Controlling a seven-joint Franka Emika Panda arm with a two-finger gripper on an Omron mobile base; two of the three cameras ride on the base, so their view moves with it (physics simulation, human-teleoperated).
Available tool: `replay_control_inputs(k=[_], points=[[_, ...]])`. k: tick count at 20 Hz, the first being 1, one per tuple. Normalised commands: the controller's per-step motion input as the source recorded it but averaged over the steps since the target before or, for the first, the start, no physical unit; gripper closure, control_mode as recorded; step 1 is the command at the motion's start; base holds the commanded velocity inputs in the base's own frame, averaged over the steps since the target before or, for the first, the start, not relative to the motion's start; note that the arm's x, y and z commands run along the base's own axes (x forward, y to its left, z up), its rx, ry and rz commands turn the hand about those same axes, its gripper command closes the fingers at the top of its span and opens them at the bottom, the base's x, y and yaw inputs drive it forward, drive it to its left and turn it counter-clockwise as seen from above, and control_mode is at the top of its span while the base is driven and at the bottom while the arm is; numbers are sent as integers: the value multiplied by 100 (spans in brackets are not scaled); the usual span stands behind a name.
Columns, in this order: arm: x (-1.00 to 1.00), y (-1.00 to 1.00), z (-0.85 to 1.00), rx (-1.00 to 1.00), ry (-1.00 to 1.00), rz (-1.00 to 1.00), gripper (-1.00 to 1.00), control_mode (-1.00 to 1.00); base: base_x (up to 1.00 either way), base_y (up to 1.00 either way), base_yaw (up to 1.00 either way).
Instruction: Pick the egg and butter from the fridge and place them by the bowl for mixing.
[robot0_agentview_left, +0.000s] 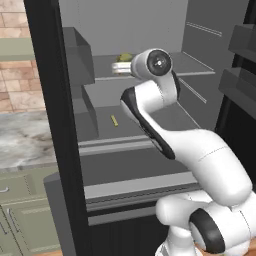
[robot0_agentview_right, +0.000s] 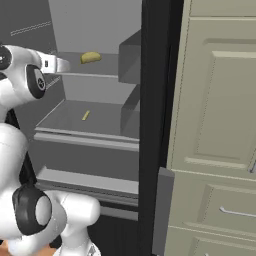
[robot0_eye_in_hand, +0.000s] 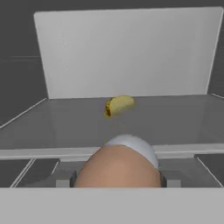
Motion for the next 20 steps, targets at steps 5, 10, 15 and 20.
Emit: replay_control_inputs(k=[5, 10, 15, 20], points=[[-100, 0, -99, 3, 44, 0, 100, -100, 0, 0, 0], [-78, -10, -52, 5, 20, -3, 100, -100, 0, 0, 0], [-18, 2, -5, 0, 2, 0, 100, 100, -20, 3, 0], [0, 0, 0, 0, 0, 0, 100, 100, -100, 34, -2]])
